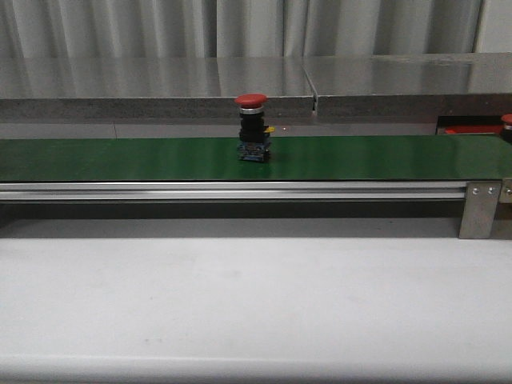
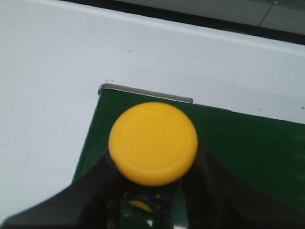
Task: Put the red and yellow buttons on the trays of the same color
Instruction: 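Set the yellow button on the belt and open the left gripper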
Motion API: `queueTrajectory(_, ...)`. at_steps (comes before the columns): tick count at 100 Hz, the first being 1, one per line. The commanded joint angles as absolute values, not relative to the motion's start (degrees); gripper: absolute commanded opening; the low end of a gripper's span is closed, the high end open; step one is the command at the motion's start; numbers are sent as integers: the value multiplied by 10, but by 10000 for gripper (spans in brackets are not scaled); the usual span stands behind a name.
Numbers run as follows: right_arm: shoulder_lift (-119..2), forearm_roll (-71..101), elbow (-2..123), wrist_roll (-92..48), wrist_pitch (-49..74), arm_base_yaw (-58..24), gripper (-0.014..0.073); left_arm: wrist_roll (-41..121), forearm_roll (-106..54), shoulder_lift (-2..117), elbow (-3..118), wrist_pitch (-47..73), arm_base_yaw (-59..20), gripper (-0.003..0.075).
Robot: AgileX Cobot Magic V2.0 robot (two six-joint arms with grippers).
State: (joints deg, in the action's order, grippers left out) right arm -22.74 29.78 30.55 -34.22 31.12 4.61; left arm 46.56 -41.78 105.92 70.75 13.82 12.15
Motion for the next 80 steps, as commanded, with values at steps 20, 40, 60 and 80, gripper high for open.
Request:
queueTrajectory(20,-229,309,319,-346,273,44,-117,466,-431,1031,725,122,109,677)
queueTrajectory(40,-229,309,319,-346,273,44,-117,466,-432,1011,726,123,96,672)
queueTrajectory(60,-229,309,319,-346,273,44,-117,466,-435,957,726,159,86,671)
queueTrajectory(80,-229,309,319,-346,273,44,-117,466,-439,883,725,220,85,671)
